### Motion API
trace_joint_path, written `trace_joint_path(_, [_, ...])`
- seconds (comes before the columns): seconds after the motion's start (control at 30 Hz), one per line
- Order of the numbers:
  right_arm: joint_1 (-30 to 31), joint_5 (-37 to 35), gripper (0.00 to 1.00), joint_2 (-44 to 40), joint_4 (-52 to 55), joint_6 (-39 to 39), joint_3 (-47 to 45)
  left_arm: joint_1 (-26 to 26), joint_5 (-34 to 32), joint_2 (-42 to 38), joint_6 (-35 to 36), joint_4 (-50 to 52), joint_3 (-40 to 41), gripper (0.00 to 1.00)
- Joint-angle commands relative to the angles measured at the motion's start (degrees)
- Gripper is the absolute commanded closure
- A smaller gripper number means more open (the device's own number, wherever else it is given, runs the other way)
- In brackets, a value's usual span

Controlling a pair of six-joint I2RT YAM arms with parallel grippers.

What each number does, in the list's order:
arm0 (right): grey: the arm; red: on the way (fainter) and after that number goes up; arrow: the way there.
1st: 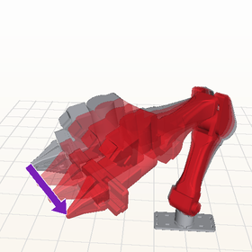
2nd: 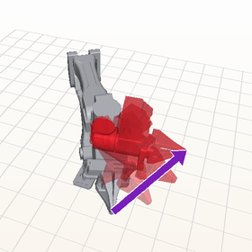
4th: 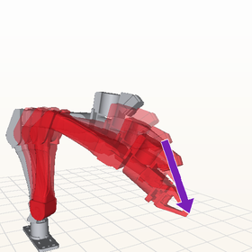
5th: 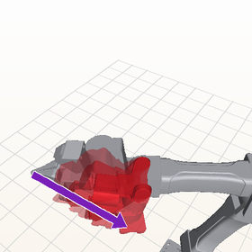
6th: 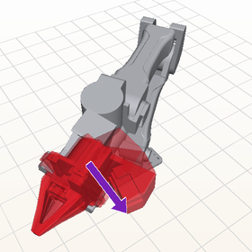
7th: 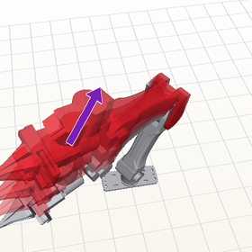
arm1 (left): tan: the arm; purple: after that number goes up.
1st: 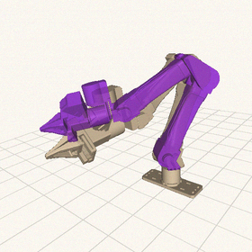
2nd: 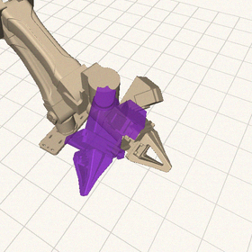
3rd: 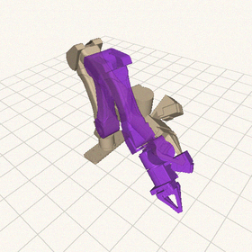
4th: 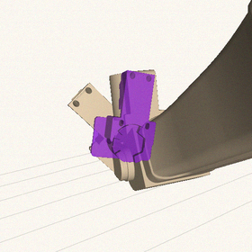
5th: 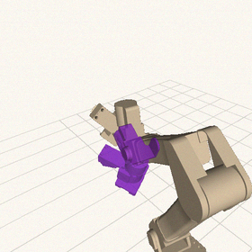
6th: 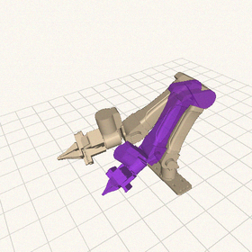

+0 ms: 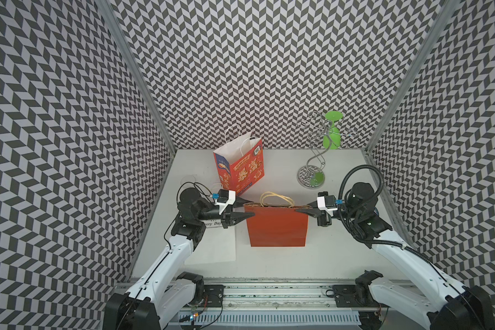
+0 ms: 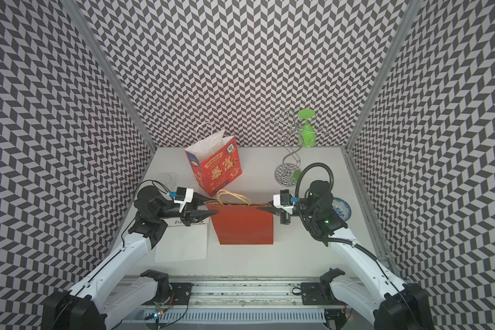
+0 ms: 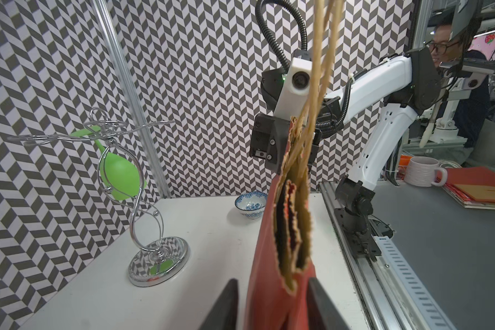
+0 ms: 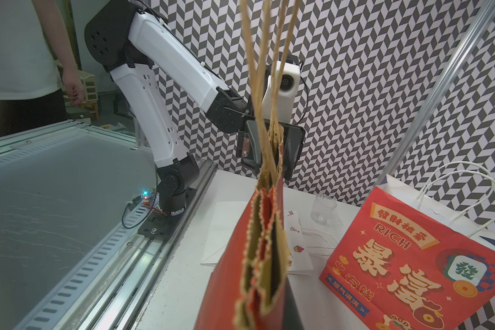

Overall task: Put away the paper bag
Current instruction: Press the paper bag.

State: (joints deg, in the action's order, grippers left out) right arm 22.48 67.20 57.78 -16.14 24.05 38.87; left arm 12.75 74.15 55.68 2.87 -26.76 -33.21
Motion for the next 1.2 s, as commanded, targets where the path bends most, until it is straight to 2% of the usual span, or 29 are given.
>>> trace_joint_path(0.0, [0.4,1.4,1.00,-1.0,-5.7,-1.9,0.9,0.3,-2.1,-1.3,-3.8,-5.5,1.3,0.36])
trace_joint_path(0.03, [0.4,1.4,1.00,-1.0,-6.5,-2.5,0.8,0.3,-2.0,-1.3,-4.6,-6.5,1.7,0.36])
trace_joint_path(0.1, [0.4,1.4,1.00,-1.1,-8.3,-3.7,0.6,0.6,-1.5,-1.2,-6.3,-8.3,2.4,0.43])
trace_joint_path(0.27, [0.3,1.3,1.00,-1.6,-11.3,-6.0,0.2,2.3,-1.0,-0.4,-7.7,-9.9,2.9,0.85])
trace_joint_path(0.33, [0.4,0.8,1.00,-2.0,-11.5,-6.2,0.3,2.4,-1.1,-0.4,-8.0,-9.9,2.9,0.94])
trace_joint_path(0.37, [0.4,0.6,1.00,-2.2,-11.6,-6.3,0.3,2.5,-1.1,-0.4,-8.1,-9.9,3.0,0.93])
trace_joint_path(0.4, [0.4,0.4,1.00,-2.4,-11.7,-6.3,0.3,2.5,-1.3,-0.6,-8.2,-9.8,3.0,0.84])
trace_joint_path(0.43, [0.3,0.2,1.00,-2.6,-11.9,-6.5,0.3,2.5,-2.0,-0.8,-8.2,-9.3,3.0,0.62])
trace_joint_path(0.47, [0.4,0.2,1.00,-2.8,-12.3,-6.9,0.3,2.6,-2.7,-1.1,-8.2,-9.0,3.2,0.48])
trace_joint_path(0.53, [0.4,0.0,1.00,-3.2,-13.2,-7.8,0.5,2.6,-3.2,-1.6,-7.9,-8.9,4.1,0.34])
trace_joint_path(0.57, [0.4,-0.1,1.00,-3.3,-13.5,-8.0,0.5,2.7,-3.3,-1.7,-7.9,-8.6,4.3,0.31])
trace_joint_path(0.63, [0.4,-0.4,1.00,-3.6,-14.4,-8.7,0.7,2.9,-2.8,-1.5,-6.4,-6.2,4.4,0.30])
trace_joint_path(0.7, [0.4,-0.6,1.00,-3.8,-15.1,-9.2,0.8,3.0,-2.3,-1.4,-4.4,-3.2,4.4,0.35])
trace_joint_path(0.87, [0.4,-0.8,1.00,-3.9,-15.7,-9.8,1.1,3.0,-0.2,-1.0,-3.1,-1.8,3.9,0.78])
trace_joint_path(0.93, [0.3,-0.9,1.00,-3.9,-15.8,-9.9,1.0,3.1,0.1,-1.2,-2.7,-1.5,3.7,0.88])
trace_joint_path(0.97, [0.4,-1.0,1.00,-4.0,-15.8,-10.0,1.0,3.1,0.1,-1.2,-2.4,-1.0,3.6,0.89])
trace_joint_path(1.0, [0.4,-1.1,1.00,-4.1,-15.9,-10.0,1.1,3.1,0.1,-1.1,-1.8,-0.4,3.5,0.85])
trace_joint_path(1.03, [0.4,-1.1,1.00,-4.2,-15.9,-10.1,1.1,3.1,-0.2,-1.2,-1.3,0.4,3.3,0.72])
trace_joint_path(1.07, [0.4,-1.2,1.00,-4.3,-16.0,-10.2,1.2,3.1,-1.0,-1.2,-0.4,1.7,3.2,0.51])
trace_joint_path(1.1, [0.4,-1.2,1.00,-4.3,-16.1,-10.4,1.4,3.1,-1.9,-1.2,0.5,2.7,3.3,0.40])
trace_joint_path(1.17, [0.4,-1.1,1.00,-4.5,-16.2,-10.6,1.6,3.1,-2.3,-1.4,1.9,3.9,3.7,0.32])
